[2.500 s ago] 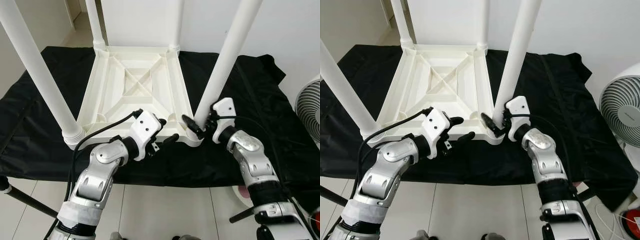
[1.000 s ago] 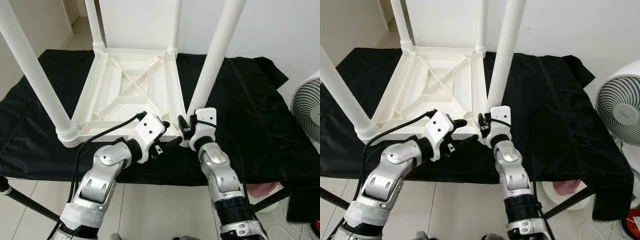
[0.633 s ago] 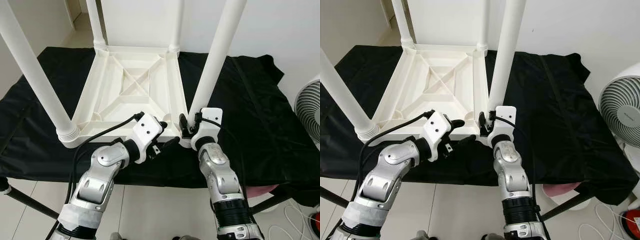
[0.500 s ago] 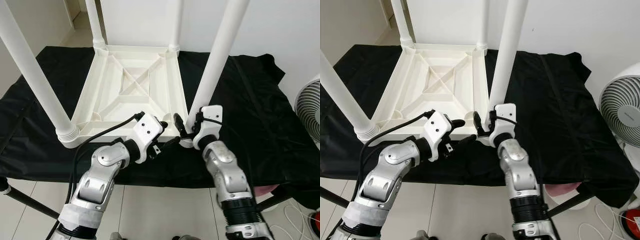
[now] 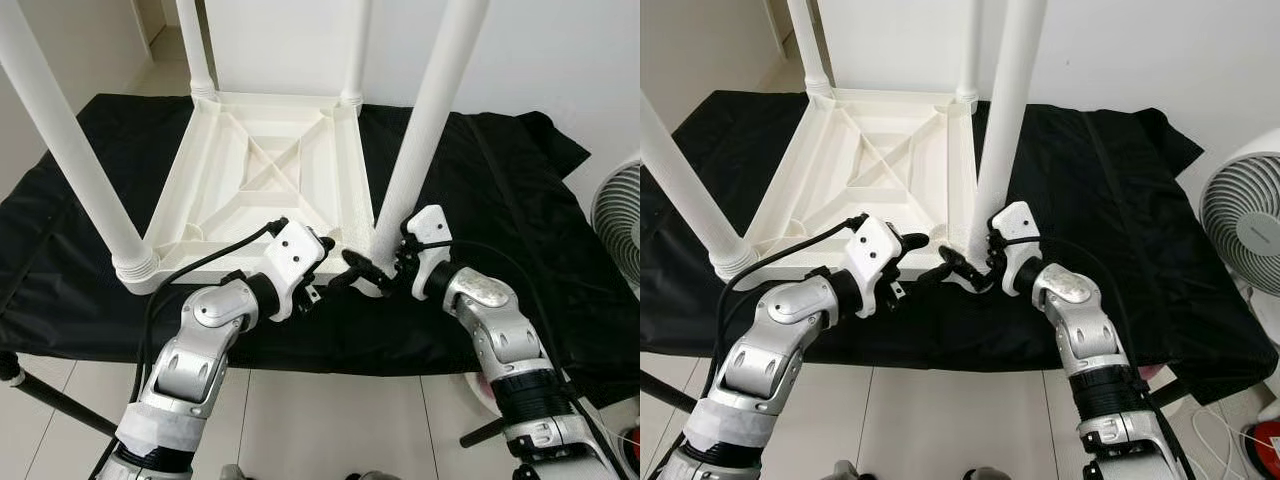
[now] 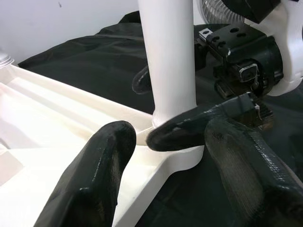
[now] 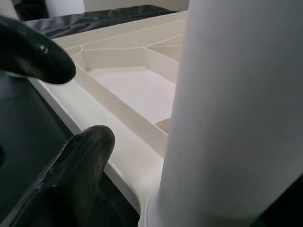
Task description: Building children table
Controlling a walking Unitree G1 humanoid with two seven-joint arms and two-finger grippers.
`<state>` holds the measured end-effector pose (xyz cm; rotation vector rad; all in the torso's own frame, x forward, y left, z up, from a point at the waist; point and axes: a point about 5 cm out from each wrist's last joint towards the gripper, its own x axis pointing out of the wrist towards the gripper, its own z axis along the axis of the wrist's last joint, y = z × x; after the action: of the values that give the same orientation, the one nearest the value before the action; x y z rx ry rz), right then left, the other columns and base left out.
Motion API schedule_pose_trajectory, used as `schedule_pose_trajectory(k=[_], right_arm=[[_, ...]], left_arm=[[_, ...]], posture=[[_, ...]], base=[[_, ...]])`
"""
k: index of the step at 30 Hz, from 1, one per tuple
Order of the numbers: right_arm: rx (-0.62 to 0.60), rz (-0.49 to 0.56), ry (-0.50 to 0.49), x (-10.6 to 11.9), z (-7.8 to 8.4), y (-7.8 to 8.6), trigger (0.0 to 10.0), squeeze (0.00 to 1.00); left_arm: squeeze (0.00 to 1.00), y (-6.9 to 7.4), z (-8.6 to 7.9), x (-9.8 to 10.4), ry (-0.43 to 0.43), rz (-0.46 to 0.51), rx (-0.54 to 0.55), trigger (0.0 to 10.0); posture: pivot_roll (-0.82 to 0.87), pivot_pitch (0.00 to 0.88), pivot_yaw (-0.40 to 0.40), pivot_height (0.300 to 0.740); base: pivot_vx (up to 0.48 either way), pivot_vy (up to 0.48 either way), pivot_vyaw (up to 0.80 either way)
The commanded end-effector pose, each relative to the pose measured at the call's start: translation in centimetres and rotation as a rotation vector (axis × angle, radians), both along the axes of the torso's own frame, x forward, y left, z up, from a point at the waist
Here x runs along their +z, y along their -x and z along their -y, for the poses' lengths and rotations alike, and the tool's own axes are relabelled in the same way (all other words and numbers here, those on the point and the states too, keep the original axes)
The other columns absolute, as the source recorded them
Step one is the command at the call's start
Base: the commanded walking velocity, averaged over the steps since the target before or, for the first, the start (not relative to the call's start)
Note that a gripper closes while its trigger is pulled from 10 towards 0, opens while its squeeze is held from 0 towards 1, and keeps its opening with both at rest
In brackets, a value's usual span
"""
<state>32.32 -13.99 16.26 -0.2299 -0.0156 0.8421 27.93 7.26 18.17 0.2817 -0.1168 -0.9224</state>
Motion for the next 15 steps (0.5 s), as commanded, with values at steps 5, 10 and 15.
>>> schedule_pose_trajectory(k=[5,10,15], right_arm=[[0.06,-0.033,0.026,-0.5,-0.2,-0.5,10.0,0.0],[0.077,-0.058,0.022,-0.9,0.0,-1.1,1.6,0.0],[0.069,-0.088,-0.001,-1.5,0.2,-1.5,0.0,0.0]], left_arm=[[0.0,-0.5,-0.4,0.2,0.017,0.017,0.088,10.0],[0.0,-0.5,-0.3,0.3,0.019,0.019,0.09,10.0],[0.0,-0.4,-0.2,0.3,0.024,0.017,0.089,10.0]], posture=[[-0.1,0.035,0.01,0.74],[-0.09,0.031,0.009,0.74],[-0.09,0.036,0.008,0.74]], base=[[0.0,0.0,0.0],[0.0,0.0,0.0],[0.0,0.0,0.0]])
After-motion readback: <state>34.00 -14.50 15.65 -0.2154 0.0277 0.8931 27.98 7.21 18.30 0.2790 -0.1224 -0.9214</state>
